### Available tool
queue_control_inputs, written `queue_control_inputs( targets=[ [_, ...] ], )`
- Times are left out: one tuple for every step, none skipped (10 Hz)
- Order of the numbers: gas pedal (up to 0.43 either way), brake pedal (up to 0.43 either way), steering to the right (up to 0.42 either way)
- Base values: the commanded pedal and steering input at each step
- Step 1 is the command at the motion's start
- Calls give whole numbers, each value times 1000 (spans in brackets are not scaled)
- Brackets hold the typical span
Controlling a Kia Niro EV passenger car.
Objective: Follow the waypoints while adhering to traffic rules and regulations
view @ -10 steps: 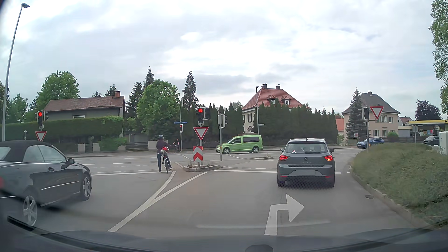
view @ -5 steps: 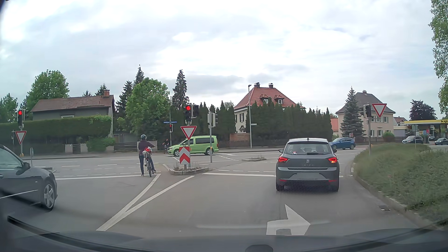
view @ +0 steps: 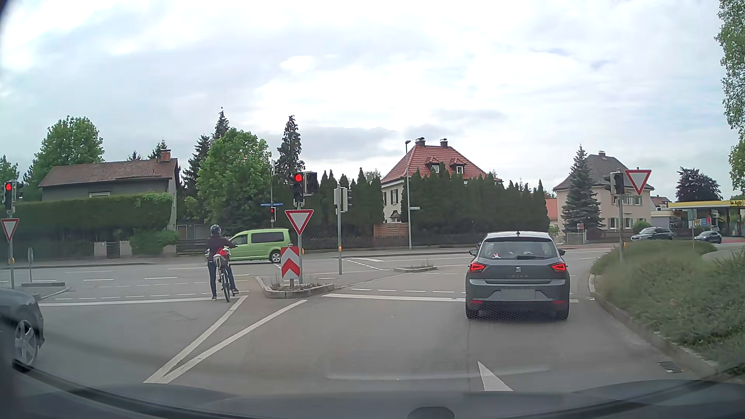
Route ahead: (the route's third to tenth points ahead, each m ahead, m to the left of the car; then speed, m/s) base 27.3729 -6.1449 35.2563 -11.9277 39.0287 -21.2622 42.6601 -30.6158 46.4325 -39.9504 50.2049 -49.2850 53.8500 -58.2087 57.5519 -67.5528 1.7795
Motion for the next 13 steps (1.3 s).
queue_control_inputs(
  targets=[
    [0, 116, 74],
    [0, 110, 74],
    [0, 30, 75],
    [0, 0, 76],
    [0, 0, 76],
    [0, 0, 77],
    [0, 0, 79],
    [0, 0, 83],
    [0, 0, 83],
    [0, 0, 83],
    [0, 0, 83],
    [0, 0, 83],
    [0, 0, 83]
  ],
)
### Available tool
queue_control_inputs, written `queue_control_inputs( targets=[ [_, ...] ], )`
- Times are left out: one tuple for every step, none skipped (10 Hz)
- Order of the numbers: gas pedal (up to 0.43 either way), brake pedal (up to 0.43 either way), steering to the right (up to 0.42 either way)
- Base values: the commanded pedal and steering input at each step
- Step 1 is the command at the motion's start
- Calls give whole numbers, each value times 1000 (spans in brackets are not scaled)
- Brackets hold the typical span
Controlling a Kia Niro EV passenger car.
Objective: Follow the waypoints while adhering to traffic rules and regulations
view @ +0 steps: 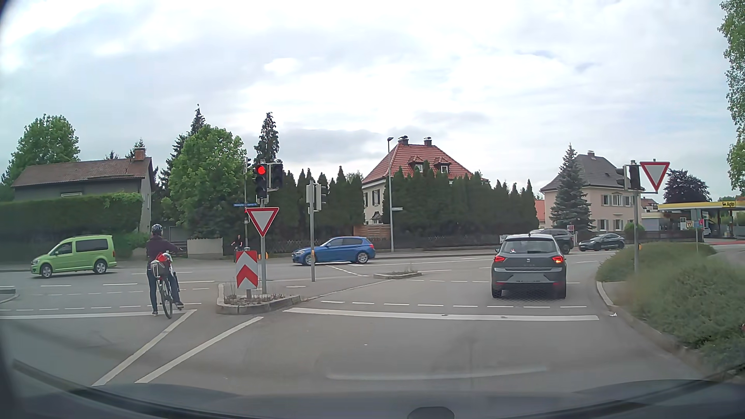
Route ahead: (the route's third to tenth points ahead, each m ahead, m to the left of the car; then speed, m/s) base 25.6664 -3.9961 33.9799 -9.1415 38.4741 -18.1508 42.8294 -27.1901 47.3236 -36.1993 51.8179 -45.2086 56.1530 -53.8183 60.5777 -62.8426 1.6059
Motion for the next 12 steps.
queue_control_inputs(
  targets=[
    [0, 0, 82],
    [0, 0, 82],
    [28, 0, 82],
    [28, 0, 87],
    [28, 0, 92],
    [28, 0, 99],
    [28, 0, 106],
    [20, 0, 113],
    [20, 0, 116],
    [20, 0, 116],
    [20, 0, 117],
    [28, 0, 117]
  ],
)
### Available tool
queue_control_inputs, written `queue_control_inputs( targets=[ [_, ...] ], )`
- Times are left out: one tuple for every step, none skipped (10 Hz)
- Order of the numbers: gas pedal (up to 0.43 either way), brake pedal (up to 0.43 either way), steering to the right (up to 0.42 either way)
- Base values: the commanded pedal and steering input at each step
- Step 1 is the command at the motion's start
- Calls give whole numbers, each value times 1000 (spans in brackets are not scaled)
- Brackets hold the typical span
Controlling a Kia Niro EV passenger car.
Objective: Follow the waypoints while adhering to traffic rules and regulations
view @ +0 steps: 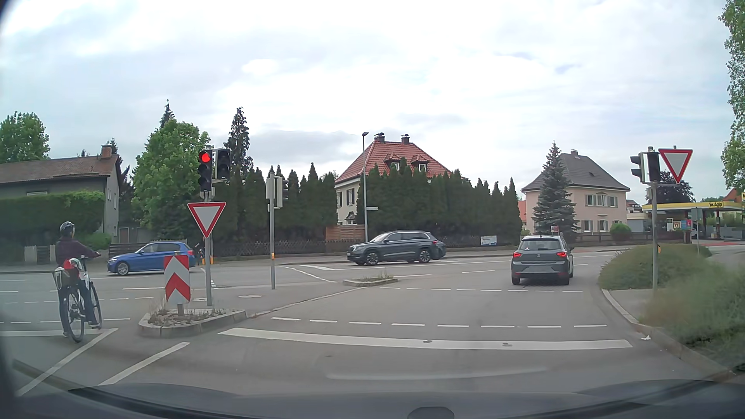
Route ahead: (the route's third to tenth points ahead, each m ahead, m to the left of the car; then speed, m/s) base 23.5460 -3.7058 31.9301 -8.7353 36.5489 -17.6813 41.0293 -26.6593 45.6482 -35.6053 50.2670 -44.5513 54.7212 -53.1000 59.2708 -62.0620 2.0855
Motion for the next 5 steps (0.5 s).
queue_control_inputs(
  targets=[
    [28, 0, 114],
    [28, 0, 107],
    [0, 0, 99],
    [0, 0, 96],
    [0, 0, 96]
  ],
)
